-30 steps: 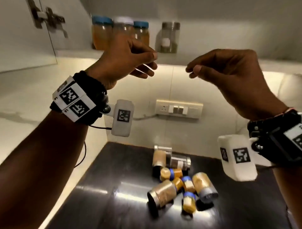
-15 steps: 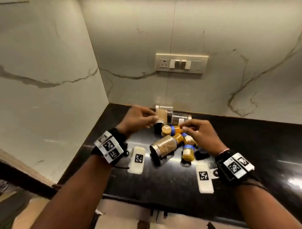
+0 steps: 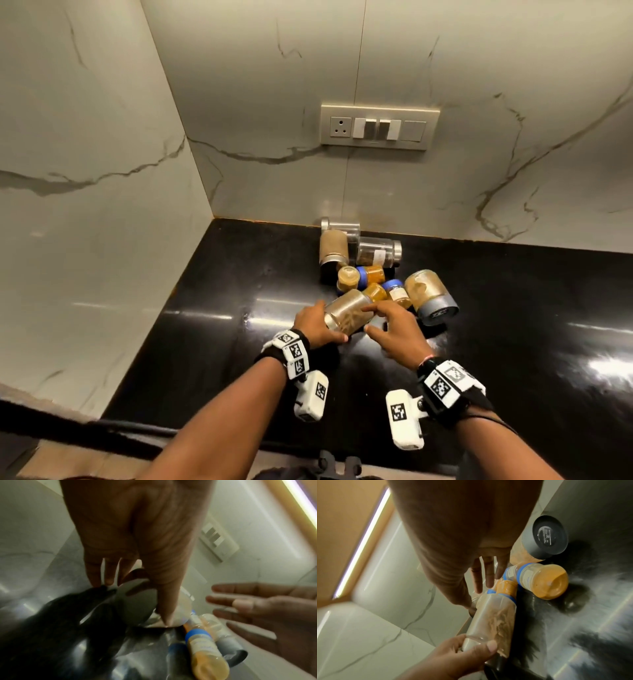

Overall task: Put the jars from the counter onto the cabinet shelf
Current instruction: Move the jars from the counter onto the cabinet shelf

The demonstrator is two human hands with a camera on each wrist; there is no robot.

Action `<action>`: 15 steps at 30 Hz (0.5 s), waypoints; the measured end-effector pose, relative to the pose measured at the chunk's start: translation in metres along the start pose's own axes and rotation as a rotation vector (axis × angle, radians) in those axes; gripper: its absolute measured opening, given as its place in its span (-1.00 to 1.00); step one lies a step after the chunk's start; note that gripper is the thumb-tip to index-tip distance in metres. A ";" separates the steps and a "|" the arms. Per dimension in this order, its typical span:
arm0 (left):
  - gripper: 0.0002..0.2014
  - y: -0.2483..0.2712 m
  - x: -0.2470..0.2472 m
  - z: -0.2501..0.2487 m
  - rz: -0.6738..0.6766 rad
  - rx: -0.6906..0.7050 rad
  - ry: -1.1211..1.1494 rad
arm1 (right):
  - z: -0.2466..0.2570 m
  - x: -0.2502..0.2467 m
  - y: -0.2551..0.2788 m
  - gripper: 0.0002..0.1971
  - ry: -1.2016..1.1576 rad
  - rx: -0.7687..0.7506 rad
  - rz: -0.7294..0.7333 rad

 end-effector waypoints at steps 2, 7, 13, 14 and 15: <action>-0.12 -0.002 0.005 0.006 -0.025 0.025 0.042 | 0.000 0.008 -0.009 -0.44 0.058 -0.035 0.041; -0.18 -0.009 -0.014 0.006 -0.057 0.038 0.157 | 0.012 0.012 -0.034 -0.04 0.286 -0.155 0.174; -0.33 -0.016 -0.063 -0.013 -0.026 0.204 0.205 | 0.023 0.017 -0.056 0.15 0.363 -0.233 0.170; -0.36 -0.017 -0.068 -0.016 -0.025 0.228 0.207 | 0.025 0.017 -0.058 0.09 0.321 -0.241 0.104; -0.38 -0.018 -0.073 -0.018 -0.029 0.251 0.211 | 0.026 0.017 -0.061 0.02 0.278 -0.244 0.042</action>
Point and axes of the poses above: each hand's wrist, its own y-axis away from the middle knuckle, its own x-axis out of the palm, z = x × y, the point moved 1 cm from there along -y, towards the middle knuckle, and after that the axes turned 1 degree about -y, right-handed, at the moved point
